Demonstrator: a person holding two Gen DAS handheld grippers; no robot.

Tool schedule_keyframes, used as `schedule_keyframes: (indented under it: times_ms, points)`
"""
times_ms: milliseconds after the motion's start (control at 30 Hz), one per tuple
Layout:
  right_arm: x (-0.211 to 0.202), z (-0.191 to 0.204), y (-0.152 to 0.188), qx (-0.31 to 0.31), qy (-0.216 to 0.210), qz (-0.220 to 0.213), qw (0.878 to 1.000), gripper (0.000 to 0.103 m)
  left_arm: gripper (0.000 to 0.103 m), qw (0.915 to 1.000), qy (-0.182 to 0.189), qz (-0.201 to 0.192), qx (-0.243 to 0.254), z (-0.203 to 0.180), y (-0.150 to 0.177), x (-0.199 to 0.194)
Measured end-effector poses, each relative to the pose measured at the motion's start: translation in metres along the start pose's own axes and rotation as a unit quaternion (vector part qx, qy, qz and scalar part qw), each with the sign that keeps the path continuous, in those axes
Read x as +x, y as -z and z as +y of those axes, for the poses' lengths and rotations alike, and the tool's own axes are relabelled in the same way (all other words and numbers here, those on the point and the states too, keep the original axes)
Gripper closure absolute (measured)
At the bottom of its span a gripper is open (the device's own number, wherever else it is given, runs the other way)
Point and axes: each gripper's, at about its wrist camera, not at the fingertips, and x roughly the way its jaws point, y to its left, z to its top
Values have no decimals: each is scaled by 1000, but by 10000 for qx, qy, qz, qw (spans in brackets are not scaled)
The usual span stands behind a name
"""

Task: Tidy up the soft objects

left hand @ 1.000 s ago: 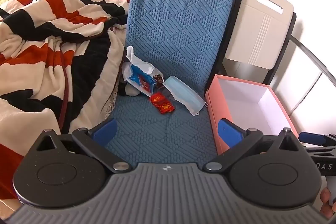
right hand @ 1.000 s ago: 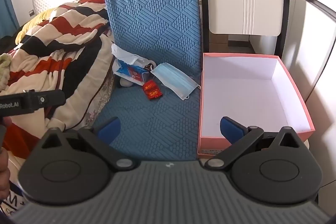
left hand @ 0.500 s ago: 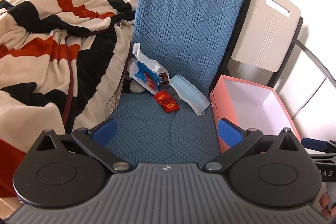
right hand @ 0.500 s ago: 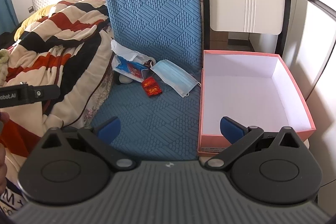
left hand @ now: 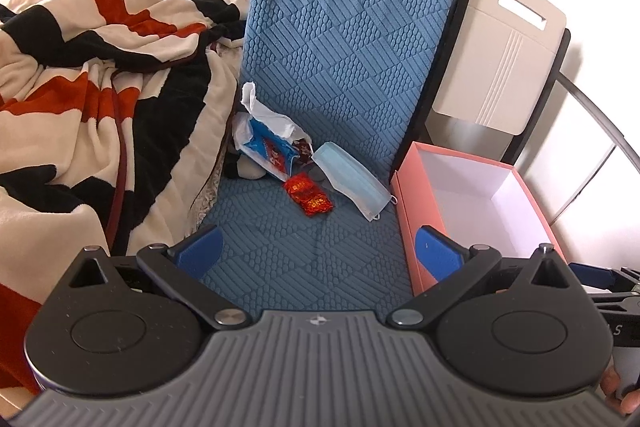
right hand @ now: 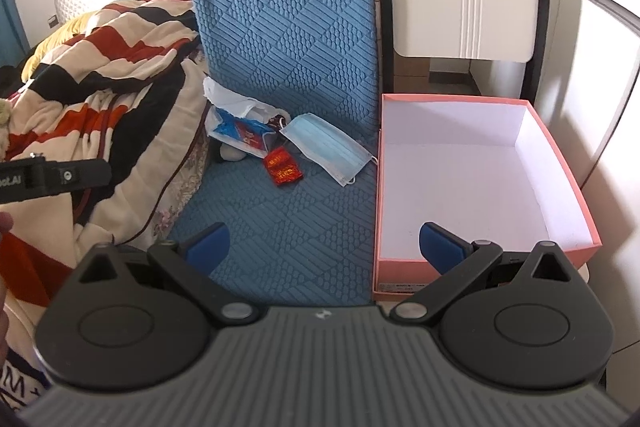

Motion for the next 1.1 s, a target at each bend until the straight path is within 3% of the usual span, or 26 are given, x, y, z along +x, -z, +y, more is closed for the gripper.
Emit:
schedule_keyframes:
  times_ms: [1100]
  points:
    - [-1, -7, 2, -37, -118, 1, 9999, 0, 0, 9998, 163, -113, -103, -7, 10, 7]
